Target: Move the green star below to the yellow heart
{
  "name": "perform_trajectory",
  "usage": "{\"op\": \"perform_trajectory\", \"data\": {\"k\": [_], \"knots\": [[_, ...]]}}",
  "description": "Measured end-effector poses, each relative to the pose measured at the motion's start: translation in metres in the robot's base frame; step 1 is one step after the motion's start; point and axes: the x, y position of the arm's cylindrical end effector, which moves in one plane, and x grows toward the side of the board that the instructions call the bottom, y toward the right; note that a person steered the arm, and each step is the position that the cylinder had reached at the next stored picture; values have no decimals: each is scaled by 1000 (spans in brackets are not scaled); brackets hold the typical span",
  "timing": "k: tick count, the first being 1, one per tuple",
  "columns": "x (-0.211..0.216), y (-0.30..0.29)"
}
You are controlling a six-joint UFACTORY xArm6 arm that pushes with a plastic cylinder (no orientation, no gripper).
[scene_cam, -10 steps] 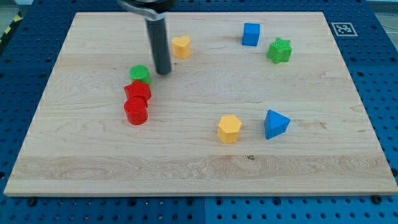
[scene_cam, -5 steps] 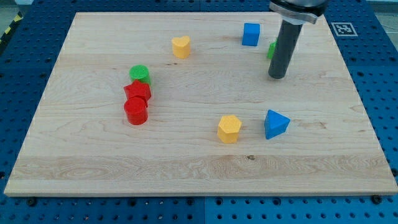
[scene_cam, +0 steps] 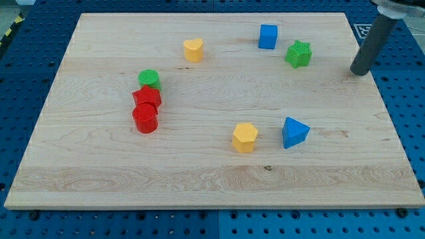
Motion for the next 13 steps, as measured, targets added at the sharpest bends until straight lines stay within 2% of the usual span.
{"op": "perform_trajectory", "data": {"k": [1,2,3,7,11,13], "knots": [[-28,-42],[-28,-91],[-25,-111],[-14,-128],[16,-158],[0,-118]]}}
